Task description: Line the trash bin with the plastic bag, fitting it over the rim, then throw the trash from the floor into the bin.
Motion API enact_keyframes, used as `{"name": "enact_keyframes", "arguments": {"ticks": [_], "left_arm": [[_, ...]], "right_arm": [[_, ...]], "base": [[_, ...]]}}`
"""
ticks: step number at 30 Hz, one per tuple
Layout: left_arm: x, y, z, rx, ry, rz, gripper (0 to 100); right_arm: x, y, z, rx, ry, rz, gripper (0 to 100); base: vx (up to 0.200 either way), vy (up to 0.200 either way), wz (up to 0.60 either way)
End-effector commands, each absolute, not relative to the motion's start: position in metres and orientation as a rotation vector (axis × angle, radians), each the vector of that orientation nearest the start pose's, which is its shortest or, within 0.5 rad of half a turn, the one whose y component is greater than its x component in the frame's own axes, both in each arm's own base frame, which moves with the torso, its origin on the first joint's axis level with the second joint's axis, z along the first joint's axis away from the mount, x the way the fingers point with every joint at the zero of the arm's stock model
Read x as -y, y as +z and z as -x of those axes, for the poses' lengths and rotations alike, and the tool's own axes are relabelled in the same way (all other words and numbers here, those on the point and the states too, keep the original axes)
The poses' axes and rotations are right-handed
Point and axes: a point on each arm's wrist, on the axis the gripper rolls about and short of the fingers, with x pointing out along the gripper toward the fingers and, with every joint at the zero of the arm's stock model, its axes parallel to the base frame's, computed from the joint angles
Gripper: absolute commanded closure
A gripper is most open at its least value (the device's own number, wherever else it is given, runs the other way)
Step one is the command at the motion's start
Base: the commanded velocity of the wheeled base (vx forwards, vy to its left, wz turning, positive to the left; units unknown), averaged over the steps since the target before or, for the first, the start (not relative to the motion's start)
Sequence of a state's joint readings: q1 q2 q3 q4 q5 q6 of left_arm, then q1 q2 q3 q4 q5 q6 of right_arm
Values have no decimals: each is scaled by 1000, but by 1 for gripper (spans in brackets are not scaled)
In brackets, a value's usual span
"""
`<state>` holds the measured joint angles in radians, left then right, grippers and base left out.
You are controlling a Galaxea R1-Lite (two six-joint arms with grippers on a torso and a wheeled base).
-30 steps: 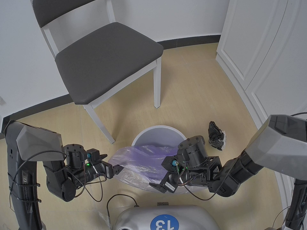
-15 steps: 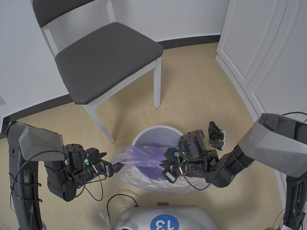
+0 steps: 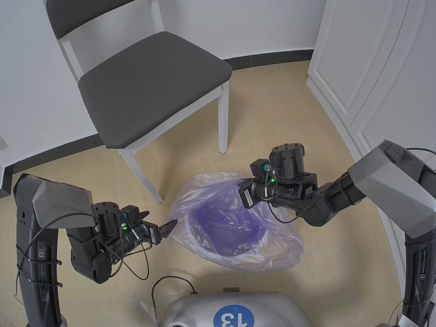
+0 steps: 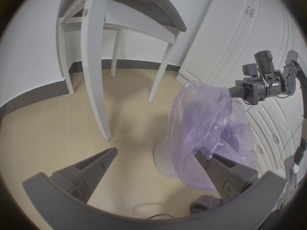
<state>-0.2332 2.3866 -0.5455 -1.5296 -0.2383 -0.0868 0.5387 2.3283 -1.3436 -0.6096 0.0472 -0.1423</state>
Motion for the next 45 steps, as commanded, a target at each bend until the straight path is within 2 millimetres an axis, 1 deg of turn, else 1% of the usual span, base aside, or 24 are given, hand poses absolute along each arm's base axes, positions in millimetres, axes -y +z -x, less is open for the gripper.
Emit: {"name": "enact_keyframes", "arguments": {"ticks": [1,8,11,12,15,17,18,22,25,26,29,31,34,35,37,41,44,45], "left_arm": [[90,-13,-339,-312,-439,118,0],[92,-11,-345,-271,-429,128,0],[94,-9,-348,-259,-406,146,0],[94,-9,-348,-259,-406,146,0],[93,-8,-350,-251,-398,152,0],[93,-8,-350,-251,-398,152,0],[93,-8,-350,-251,-398,152,0],[94,-8,-351,-248,-399,152,0],[94,-9,-351,-250,-398,152,0],[93,-10,-351,-251,-398,152,0],[94,-9,-351,-247,-399,152,0],[94,-9,-351,-246,-399,154,0],[94,-6,-350,-237,-401,157,0],[94,-4,-349,-234,-403,157,0],[97,0,-347,-227,-411,157,0],[102,7,-341,-221,-429,154,0],[107,21,-338,-185,-448,148,0],[107,23,-339,-180,-448,147,0]], "right_arm": [[-245,71,-415,-303,573,211,100],[-250,69,-437,-293,550,204,100],[-250,66,-448,-291,537,192,100],[-250,66,-448,-291,537,192,100],[-252,68,-457,-277,530,185,100],[-252,68,-457,-277,530,185,100],[-255,67,-464,-262,527,173,100],[-257,66,-474,-247,517,145,100],[-258,69,-478,-248,512,131,100],[-258,70,-478,-246,505,126,0],[-258,75,-477,-245,492,91,0],[-260,75,-474,-260,495,74,0],[-255,90,-461,-283,497,77,0],[-251,94,-449,-326,501,95,0],[-245,102,-435,-370,511,131,0],[-238,117,-420,-372,513,145,0],[-228,135,-404,-373,509,149,0],[-226,138,-403,-372,507,148,0]], "base": [[0,0,0],[0,0,0],[0,0,0],[0,0,0],[0,0,0],[0,0,0],[0,0,0],[0,0,0],[0,0,0],[0,0,0],[0,0,0],[0,0,0],[0,0,0],[0,0,0],[0,0,0],[0,0,0],[0,0,0],[0,0,0]]}}
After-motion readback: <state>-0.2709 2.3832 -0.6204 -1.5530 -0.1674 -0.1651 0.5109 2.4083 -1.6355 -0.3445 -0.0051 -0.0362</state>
